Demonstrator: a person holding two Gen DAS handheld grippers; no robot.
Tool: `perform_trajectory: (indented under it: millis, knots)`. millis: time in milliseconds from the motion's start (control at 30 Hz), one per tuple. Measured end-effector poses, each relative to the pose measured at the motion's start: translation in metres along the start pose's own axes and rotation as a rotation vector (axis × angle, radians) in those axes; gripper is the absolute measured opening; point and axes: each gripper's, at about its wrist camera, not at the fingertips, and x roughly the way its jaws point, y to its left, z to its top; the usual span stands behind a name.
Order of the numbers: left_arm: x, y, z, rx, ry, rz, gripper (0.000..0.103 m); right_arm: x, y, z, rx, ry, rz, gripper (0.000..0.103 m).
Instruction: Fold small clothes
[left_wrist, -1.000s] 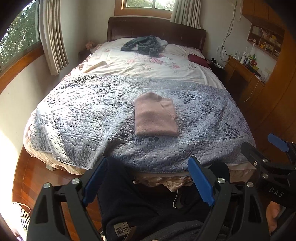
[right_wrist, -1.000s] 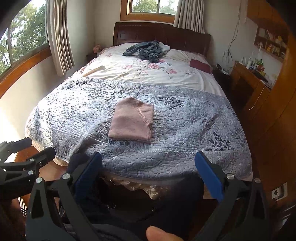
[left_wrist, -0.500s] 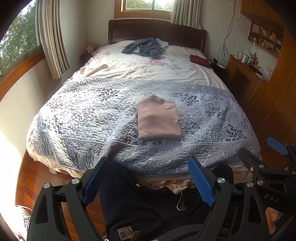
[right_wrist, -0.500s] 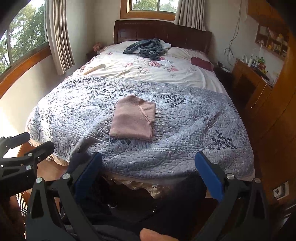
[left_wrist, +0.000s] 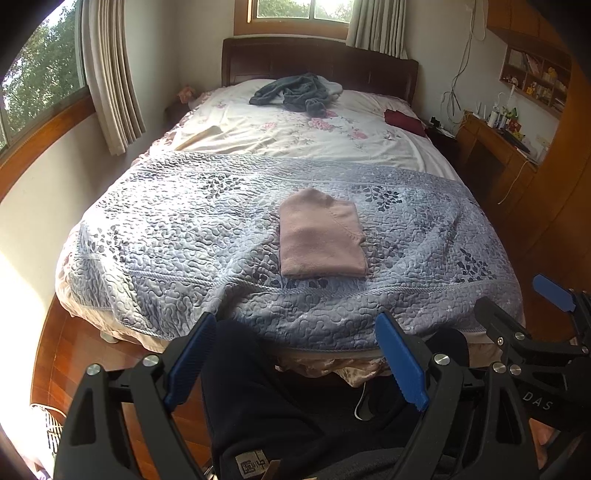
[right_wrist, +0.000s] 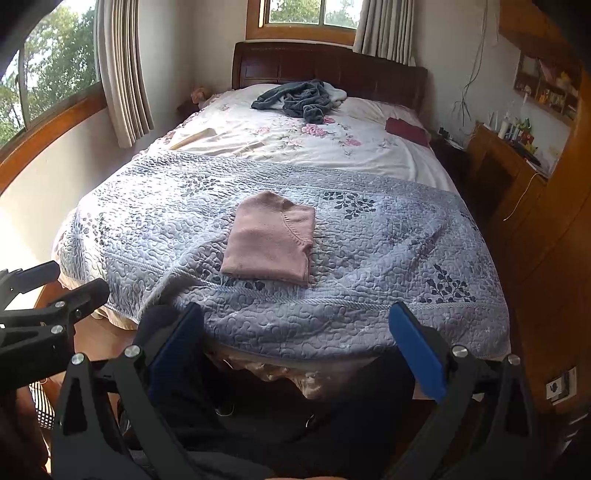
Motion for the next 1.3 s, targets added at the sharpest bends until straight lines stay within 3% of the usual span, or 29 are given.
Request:
perform_trajectory:
  millis: [1300]
  knots:
    - [0.009,-0.002,0.002,0.01,0.019,0.028,0.088,0.013,-0.003,-0.001,0.022,0.02,0.033,0.1]
